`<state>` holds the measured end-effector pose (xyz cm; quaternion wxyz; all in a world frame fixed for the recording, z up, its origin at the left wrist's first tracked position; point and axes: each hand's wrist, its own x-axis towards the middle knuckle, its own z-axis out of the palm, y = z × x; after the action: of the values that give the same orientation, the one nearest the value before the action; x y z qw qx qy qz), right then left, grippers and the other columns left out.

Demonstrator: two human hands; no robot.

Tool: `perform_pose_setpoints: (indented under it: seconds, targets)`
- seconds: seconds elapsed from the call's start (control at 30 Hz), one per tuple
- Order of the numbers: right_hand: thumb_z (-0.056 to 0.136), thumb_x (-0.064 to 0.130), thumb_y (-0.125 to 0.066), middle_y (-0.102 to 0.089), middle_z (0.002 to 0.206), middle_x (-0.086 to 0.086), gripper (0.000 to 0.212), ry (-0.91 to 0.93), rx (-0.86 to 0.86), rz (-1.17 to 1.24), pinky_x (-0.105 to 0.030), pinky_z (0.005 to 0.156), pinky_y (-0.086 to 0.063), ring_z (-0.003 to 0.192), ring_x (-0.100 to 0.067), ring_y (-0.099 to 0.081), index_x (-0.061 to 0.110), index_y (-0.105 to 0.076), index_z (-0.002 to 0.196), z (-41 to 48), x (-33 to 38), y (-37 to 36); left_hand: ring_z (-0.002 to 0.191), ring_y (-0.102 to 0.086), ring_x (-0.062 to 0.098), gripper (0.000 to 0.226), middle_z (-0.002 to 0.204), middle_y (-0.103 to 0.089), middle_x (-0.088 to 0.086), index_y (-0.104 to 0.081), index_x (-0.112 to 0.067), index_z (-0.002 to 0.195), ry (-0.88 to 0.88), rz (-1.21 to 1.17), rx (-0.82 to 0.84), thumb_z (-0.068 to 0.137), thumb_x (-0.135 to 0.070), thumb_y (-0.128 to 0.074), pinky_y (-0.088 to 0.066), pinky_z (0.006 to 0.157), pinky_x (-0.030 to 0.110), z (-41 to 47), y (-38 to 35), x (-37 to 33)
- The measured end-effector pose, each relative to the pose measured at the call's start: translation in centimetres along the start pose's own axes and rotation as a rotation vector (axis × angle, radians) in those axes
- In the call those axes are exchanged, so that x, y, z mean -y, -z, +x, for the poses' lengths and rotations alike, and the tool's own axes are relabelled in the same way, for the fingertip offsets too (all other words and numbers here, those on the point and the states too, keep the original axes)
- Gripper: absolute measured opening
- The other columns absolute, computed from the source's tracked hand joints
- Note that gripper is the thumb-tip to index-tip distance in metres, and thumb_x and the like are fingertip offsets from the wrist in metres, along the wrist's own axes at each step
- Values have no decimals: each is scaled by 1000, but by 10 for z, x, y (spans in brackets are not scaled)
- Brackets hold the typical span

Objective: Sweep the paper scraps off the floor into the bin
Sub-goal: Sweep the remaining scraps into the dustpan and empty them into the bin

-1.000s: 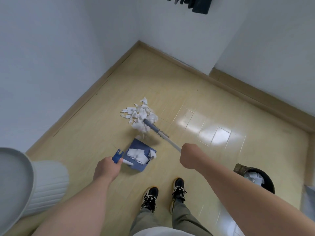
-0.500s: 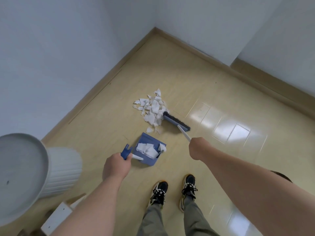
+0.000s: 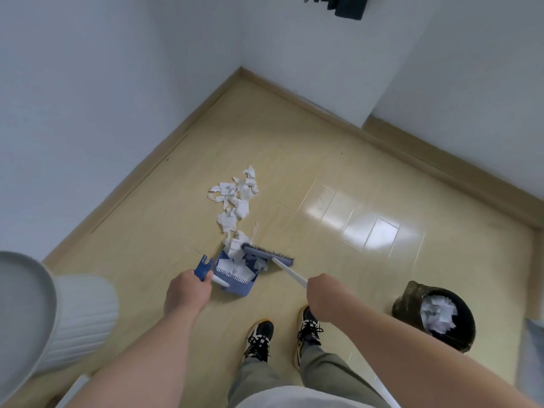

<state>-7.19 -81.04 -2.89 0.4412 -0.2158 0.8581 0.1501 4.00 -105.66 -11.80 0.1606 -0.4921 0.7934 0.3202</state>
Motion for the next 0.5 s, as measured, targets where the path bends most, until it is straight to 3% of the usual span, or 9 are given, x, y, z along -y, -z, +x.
perform_pose_setpoints:
  seconds: [0.13,0.33,0.5]
  targets:
    - [91,9,-53,-43,72,2,23,-35,-56,42,-23,45,-35,53,-10,-41,9,-62,112,-25,-13,14,64,-55,28,33,67,-59,4,-65,-9,80,-17,0,9,93,-39,-60,-38,55,30,-1,5,7]
    - [95,18,-53,-44,71,3,15,-111,-97,159,-22,45,-35,54,-10,-43,11,-60,105,-46,-25,17,64,-55,27,33,70,-60,7,-64,-10,79,-43,4,22,94,-39,-59,-37,54,30,-4,5,7]
    - [97,17,-50,-47,70,0,8,-214,-90,357,-23,42,-35,51,-12,-45,10,-48,92,-52,-21,1,61,-55,24,37,70,-61,7,-64,-7,80,-32,7,50,94,-41,-60,-38,53,29,-10,9,14]
